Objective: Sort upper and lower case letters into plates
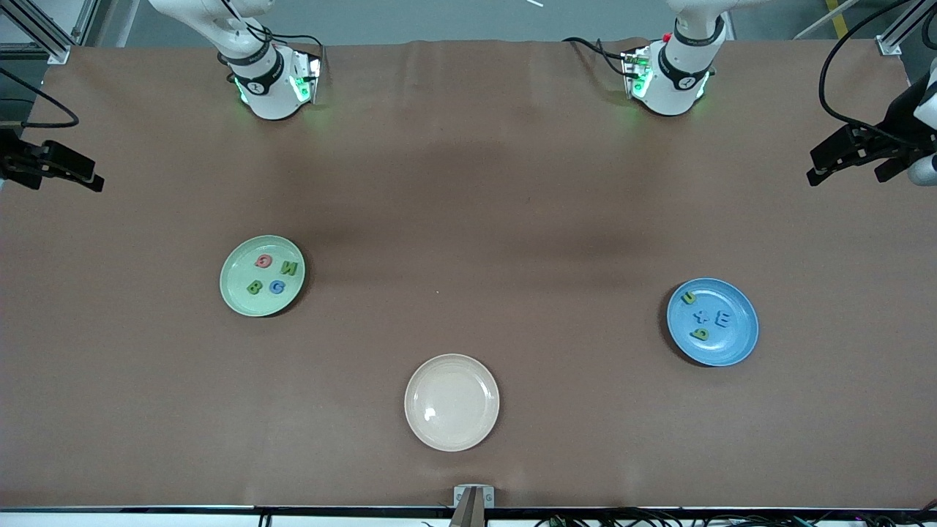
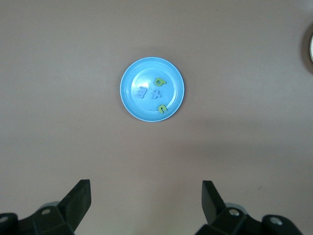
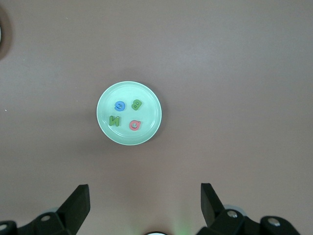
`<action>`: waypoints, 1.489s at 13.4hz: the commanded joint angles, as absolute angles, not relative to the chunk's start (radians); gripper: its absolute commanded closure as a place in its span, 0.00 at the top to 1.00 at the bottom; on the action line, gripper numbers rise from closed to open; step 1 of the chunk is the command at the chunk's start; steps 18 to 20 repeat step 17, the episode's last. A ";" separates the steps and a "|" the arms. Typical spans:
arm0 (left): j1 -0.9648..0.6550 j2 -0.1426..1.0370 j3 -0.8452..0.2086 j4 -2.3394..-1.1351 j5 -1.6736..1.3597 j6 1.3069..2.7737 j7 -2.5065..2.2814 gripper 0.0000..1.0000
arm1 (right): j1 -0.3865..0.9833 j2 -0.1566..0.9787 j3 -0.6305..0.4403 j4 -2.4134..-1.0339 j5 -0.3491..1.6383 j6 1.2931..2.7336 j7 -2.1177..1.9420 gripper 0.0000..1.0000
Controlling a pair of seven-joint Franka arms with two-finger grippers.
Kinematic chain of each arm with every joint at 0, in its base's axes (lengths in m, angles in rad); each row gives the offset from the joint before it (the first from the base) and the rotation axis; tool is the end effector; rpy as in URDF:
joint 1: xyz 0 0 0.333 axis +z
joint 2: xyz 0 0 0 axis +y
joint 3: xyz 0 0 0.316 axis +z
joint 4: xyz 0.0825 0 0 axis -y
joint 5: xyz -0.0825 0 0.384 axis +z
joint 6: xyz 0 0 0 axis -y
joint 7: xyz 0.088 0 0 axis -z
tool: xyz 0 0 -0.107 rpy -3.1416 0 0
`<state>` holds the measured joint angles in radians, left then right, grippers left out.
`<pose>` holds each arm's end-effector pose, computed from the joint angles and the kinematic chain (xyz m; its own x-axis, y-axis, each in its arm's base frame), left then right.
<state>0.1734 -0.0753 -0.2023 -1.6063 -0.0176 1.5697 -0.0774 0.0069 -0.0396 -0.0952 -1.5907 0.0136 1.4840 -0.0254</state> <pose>0.5311 -0.0217 0.6476 0.9981 0.0485 0.0369 0.0483 -0.9988 0.0053 0.5309 -0.0465 0.6293 0.9959 -0.0612 -0.0668 -0.0626 -0.9979 -0.0191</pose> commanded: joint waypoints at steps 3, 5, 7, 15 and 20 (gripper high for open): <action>0.167 -0.072 -0.206 -1.591 -0.014 1.563 -0.055 1.00 | 0.002 -0.092 -0.086 -1.649 0.012 1.512 -0.034 1.00; 0.166 -0.071 -0.230 -1.591 -0.012 1.563 -0.054 1.00 | 0.002 -0.091 -0.084 -1.649 0.008 1.514 -0.035 1.00; 0.169 -0.068 -0.262 -1.594 0.015 1.565 -0.070 1.00 | 0.003 -0.091 -0.083 -1.649 0.000 1.514 -0.035 1.00; 0.187 -0.064 -0.285 -1.559 0.041 1.563 -0.061 1.00 | 0.000 -0.091 -0.083 -1.649 0.000 1.532 -0.067 1.00; 0.189 -0.061 -0.284 -1.559 0.009 1.562 -0.061 1.00 | -0.002 -0.092 -0.083 -1.649 0.000 1.532 -0.083 1.00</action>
